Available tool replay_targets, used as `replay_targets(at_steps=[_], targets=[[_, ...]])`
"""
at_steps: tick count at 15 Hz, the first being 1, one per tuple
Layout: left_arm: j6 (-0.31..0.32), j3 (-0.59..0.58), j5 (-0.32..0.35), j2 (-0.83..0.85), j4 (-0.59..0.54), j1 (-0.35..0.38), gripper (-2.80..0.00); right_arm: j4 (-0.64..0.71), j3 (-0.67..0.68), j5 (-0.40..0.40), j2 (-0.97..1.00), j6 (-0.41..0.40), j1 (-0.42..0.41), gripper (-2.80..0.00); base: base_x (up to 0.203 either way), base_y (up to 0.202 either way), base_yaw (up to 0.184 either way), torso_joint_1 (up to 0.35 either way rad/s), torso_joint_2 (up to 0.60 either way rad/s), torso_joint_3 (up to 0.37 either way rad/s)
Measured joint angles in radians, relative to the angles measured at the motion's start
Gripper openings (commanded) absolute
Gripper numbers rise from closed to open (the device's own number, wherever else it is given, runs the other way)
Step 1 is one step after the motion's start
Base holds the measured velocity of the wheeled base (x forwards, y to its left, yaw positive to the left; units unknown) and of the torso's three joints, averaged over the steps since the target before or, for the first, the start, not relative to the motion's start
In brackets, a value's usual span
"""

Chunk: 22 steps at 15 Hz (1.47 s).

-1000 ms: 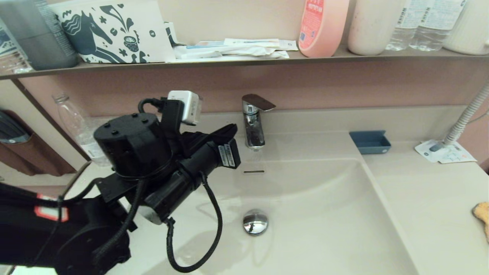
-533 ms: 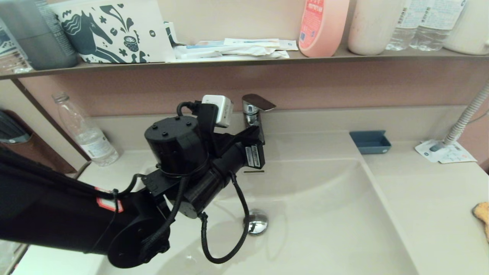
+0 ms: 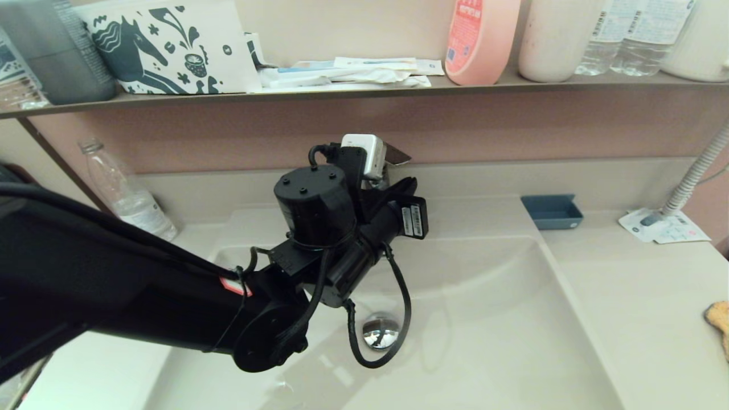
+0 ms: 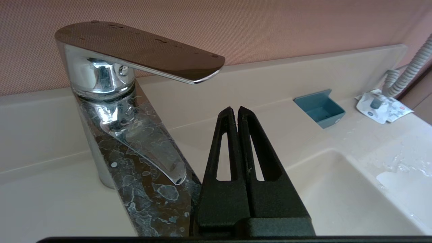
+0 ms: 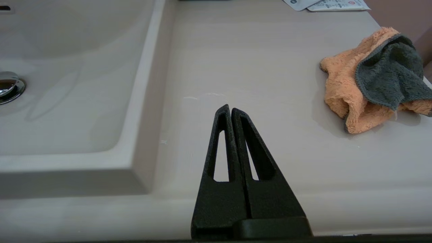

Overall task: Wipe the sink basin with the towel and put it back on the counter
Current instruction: Turn on the faucet

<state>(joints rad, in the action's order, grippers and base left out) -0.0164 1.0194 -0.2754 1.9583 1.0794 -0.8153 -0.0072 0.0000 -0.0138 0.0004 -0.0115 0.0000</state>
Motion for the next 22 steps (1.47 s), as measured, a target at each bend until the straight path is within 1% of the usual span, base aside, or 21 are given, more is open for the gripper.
replay_targets(at_steps=[4,5,9,11,13,16,17,21,22], targets=[[0.010,0.077,-0.004,0.043,-0.009,-0.001,-2.80,0.000,0.000,0.000,0.000,0.000,0.000,-2.80,0.000,0.000,0.000,0.000,0.00,0.000],[0.011,0.106,0.006,0.051,0.010,0.000,-2.80,-0.002,0.000,0.001,0.000,0.000,0.000,-2.80,0.000,0.000,0.000,0.000,0.00,0.000],[0.014,0.107,-0.001,0.069,0.010,0.003,-2.80,0.000,0.000,0.000,0.000,0.000,0.000,-2.80,0.000,0.000,0.000,0.000,0.00,0.000],[0.012,0.062,-0.009,0.069,0.019,-0.007,-2.80,0.000,0.000,0.000,0.000,0.000,0.000,-2.80,0.000,0.000,0.000,0.000,0.00,0.000],[0.018,0.027,-0.033,0.063,0.052,-0.012,-2.80,0.000,0.000,0.000,0.000,0.000,0.000,-2.80,0.000,0.000,0.000,0.000,0.00,0.000],[0.023,-0.048,-0.056,0.048,0.046,-0.030,-2.80,0.000,0.000,0.001,0.000,0.000,-0.001,-2.80,0.000,0.000,0.000,0.000,0.00,0.000],[0.023,-0.082,-0.070,0.043,0.027,-0.036,-2.80,0.001,0.000,0.000,0.000,0.000,0.002,-2.80,0.000,0.000,0.000,0.000,0.00,0.000],[0.026,-0.155,-0.153,-0.008,0.042,-0.072,-2.80,0.001,0.000,0.000,0.000,0.000,0.002,-2.80,0.000,0.000,0.000,0.000,0.00,0.000],[0.026,-0.162,-0.163,-0.022,0.042,-0.082,-2.80,0.000,0.000,0.000,0.000,0.000,0.000,-2.80,0.000,0.000,0.000,0.000,0.00,0.000]])
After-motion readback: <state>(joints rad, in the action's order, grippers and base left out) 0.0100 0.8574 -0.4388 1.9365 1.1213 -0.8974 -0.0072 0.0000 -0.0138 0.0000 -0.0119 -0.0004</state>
